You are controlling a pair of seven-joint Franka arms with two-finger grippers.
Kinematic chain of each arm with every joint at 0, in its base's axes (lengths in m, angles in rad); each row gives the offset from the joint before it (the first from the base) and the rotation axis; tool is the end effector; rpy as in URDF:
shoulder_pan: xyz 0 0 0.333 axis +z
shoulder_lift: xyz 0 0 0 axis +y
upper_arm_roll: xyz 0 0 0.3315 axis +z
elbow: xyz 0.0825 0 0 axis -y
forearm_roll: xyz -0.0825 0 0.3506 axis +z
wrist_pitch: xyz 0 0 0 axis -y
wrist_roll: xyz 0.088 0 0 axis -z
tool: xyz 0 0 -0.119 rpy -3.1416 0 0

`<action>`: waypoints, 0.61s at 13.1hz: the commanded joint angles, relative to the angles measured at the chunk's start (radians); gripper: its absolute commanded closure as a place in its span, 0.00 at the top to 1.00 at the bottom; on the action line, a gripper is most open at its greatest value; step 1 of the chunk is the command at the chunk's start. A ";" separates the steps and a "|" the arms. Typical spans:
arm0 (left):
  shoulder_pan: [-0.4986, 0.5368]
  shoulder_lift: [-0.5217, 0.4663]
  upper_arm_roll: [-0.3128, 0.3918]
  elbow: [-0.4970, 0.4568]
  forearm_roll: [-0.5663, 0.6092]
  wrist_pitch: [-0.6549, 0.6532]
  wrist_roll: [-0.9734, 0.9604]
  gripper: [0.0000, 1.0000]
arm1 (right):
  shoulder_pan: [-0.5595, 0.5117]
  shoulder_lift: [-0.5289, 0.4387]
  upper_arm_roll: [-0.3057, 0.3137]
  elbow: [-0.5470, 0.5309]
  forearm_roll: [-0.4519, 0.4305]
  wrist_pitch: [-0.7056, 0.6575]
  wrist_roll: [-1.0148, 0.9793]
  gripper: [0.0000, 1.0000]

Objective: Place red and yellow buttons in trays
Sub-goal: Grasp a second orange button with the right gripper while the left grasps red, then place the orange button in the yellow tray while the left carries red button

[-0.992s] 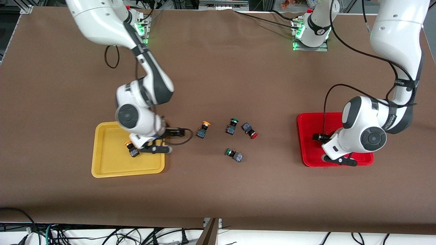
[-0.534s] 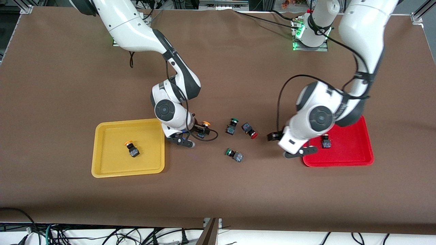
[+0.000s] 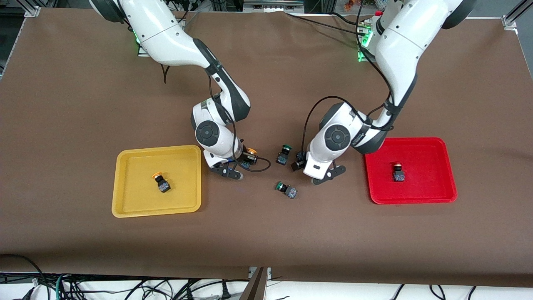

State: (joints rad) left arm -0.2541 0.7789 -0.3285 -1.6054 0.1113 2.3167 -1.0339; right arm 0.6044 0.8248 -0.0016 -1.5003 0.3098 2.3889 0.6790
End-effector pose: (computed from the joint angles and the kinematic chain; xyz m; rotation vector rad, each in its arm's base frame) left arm 0.5837 -0.3419 0.2094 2.9696 0.6959 -0.1908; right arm 0.5796 0.4055 0.2049 -2.8954 0.4315 0.1165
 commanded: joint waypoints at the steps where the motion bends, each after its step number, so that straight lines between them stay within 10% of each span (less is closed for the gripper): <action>1: -0.028 -0.009 0.017 -0.033 0.004 0.021 -0.029 1.00 | -0.017 -0.044 -0.027 0.009 -0.009 -0.109 -0.120 0.14; 2: -0.030 -0.007 0.017 -0.040 0.004 0.024 -0.029 0.89 | -0.029 -0.077 -0.069 0.014 -0.050 -0.220 -0.224 0.14; 5: -0.028 -0.009 0.017 -0.048 0.004 0.024 -0.023 0.11 | -0.098 -0.119 -0.148 0.086 -0.092 -0.407 -0.583 0.15; 8: -0.017 -0.027 0.017 -0.042 0.004 0.012 -0.018 0.00 | -0.124 -0.107 -0.196 0.062 -0.092 -0.392 -0.722 0.35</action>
State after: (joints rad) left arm -0.2738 0.7792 -0.3184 -1.6373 0.1114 2.3272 -1.0511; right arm 0.4788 0.6990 -0.1890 -1.4224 0.2321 1.9860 0.0155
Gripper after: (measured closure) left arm 0.590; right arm 0.595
